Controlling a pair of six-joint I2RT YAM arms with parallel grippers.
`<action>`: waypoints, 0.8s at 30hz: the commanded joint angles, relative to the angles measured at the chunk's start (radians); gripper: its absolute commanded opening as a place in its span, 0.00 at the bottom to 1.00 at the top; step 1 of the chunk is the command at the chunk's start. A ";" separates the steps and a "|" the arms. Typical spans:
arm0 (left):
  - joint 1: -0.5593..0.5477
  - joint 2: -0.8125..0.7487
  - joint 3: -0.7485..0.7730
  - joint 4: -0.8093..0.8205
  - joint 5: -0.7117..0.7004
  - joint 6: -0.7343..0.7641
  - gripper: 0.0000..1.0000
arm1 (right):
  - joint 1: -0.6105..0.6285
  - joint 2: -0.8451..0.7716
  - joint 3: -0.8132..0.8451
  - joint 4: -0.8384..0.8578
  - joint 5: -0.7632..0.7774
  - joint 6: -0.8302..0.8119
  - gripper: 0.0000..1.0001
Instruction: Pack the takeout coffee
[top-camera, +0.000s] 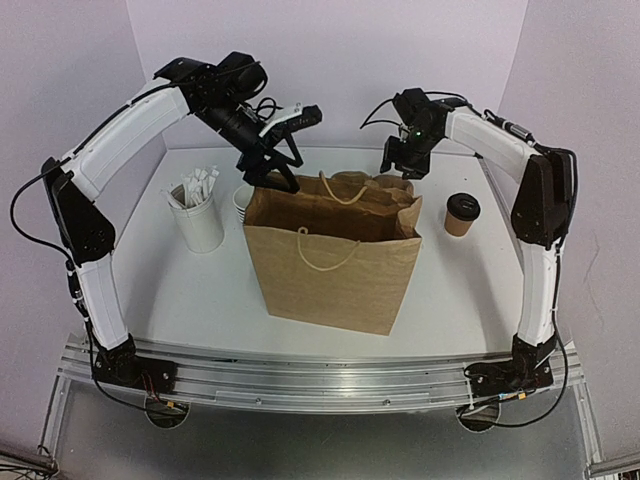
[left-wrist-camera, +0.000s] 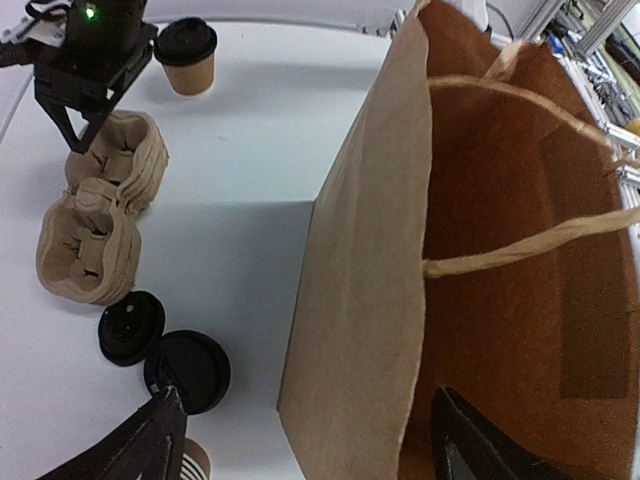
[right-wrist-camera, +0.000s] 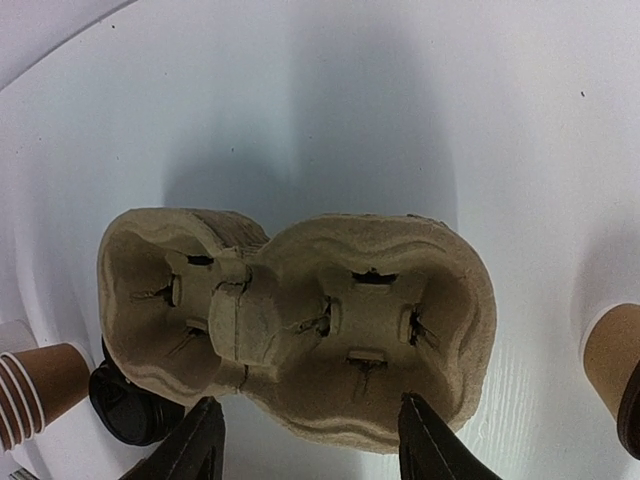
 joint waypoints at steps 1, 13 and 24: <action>-0.054 -0.067 -0.087 0.056 -0.158 0.026 0.78 | 0.015 -0.058 -0.027 0.006 -0.004 0.007 0.55; -0.058 -0.164 -0.121 0.093 -0.296 -0.410 0.00 | 0.035 -0.097 -0.054 0.014 -0.001 0.018 0.55; 0.028 -0.345 -0.388 0.149 -0.390 -0.773 0.00 | 0.076 -0.066 -0.005 0.016 0.047 0.083 0.54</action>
